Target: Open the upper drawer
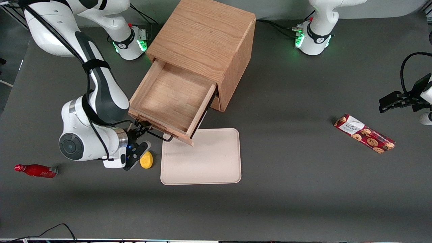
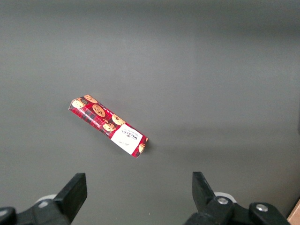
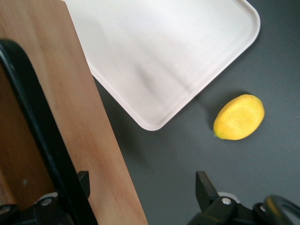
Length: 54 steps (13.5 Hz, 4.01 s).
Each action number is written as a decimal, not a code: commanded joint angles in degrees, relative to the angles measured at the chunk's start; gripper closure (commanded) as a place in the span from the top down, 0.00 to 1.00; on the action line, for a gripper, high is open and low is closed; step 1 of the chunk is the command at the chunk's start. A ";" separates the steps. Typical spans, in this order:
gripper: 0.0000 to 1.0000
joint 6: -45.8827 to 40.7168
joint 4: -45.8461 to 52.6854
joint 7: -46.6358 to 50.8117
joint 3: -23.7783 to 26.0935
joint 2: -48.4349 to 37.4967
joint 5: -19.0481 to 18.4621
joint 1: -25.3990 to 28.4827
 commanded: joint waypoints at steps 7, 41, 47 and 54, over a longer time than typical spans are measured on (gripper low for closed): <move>1.00 -0.47 5.16 -2.23 0.42 2.50 -1.64 1.03; 1.00 5.69 11.14 -11.72 0.42 4.62 -1.90 -1.86; 1.00 -2.66 10.61 -9.87 -0.10 -3.11 -2.08 -0.72; 1.00 -9.96 0.15 23.86 -6.12 -18.15 -2.51 3.05</move>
